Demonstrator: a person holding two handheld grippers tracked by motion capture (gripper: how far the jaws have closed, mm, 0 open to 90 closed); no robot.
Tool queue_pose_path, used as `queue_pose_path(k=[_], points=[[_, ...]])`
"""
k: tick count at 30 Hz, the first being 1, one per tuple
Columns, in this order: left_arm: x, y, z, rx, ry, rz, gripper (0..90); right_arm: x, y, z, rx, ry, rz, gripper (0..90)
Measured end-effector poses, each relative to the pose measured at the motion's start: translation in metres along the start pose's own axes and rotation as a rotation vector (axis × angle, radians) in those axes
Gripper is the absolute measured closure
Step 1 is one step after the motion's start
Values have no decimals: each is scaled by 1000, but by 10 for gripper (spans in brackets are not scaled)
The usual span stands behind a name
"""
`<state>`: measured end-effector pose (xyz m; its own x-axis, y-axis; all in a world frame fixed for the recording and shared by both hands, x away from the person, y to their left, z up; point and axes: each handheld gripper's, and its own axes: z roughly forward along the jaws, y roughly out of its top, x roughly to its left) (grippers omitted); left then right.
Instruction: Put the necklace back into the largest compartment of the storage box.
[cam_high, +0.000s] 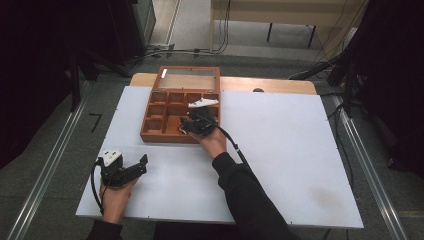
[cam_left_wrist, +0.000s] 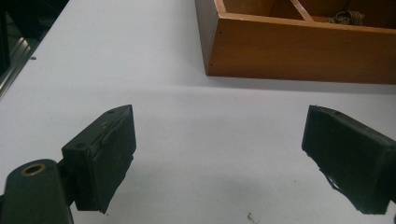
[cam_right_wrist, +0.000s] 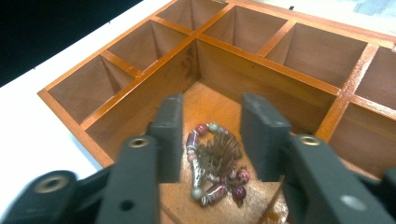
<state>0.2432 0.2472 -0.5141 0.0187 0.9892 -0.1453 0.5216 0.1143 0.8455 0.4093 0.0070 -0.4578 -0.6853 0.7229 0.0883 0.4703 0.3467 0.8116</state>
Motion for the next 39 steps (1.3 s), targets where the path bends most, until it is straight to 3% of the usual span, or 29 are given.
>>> queue_pose_path(k=[11, 16, 21, 30, 39], points=[[-1, 0, 0, 2, 3, 2, 104, -5, -11, -31, 2, 49, -8, 443], [-1, -1, 0, 5, 4, 5, 104, -12, -24, -54, 2, 77, -3, 400], [-1, -1, 0, 7, 3, 11, 104, -26, -44, -86, -15, 76, 13, 347], [-3, -2, 0, 6, 1, 10, 104, -65, -91, -151, -31, -4, 43, 312], [-5, -3, 0, 4, -2, 17, 104, -106, -143, -207, -33, -140, 87, 289]])
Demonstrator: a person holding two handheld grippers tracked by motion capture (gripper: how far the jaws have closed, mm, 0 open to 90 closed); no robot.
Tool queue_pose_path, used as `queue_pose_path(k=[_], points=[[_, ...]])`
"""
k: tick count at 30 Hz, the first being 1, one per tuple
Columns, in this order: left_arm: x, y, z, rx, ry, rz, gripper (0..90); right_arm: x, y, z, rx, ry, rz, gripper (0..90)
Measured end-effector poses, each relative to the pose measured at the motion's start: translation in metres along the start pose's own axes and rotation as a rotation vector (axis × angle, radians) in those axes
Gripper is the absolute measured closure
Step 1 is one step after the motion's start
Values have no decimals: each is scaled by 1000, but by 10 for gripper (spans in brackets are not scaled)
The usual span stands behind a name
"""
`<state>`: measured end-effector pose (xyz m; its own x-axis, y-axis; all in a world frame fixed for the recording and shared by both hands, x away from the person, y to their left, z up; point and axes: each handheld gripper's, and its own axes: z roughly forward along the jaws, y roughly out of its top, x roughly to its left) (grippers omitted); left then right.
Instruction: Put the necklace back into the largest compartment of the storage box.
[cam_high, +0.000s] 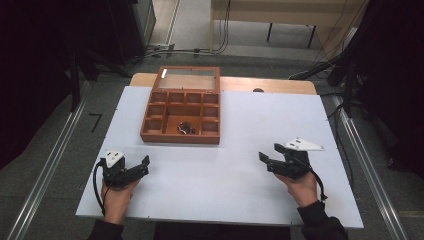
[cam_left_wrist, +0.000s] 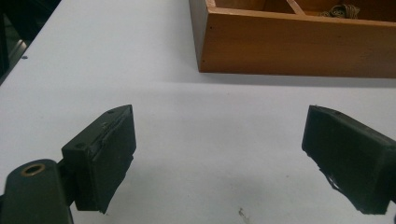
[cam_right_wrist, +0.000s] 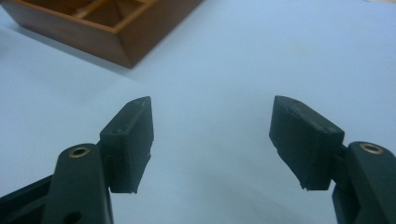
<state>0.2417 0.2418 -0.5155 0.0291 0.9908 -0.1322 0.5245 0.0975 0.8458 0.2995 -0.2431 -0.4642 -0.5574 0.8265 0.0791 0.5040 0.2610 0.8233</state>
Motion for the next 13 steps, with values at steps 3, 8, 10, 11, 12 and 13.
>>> queue_pose_path(k=[3, 8, 10, 11, 12, 13], points=[[1, 0, 0, 1, 0, -3, 103, -16, -15, -16, -7, -32, 23, 290], [1, -1, 0, 3, 4, -2, 104, -40, -35, -36, -15, -94, 63, 261], [1, -1, 0, 3, 5, -4, 104, -49, -43, -41, -21, -123, 76, 249], [1, -1, -1, 4, 6, -1, 104, -53, -46, -45, -19, -134, 92, 238], [1, -2, -1, 3, 11, -3, 104, -58, -49, -48, -19, -147, 108, 227], [2, -2, -2, 1, 17, -6, 104, -65, -53, -54, -23, -165, 128, 226]])
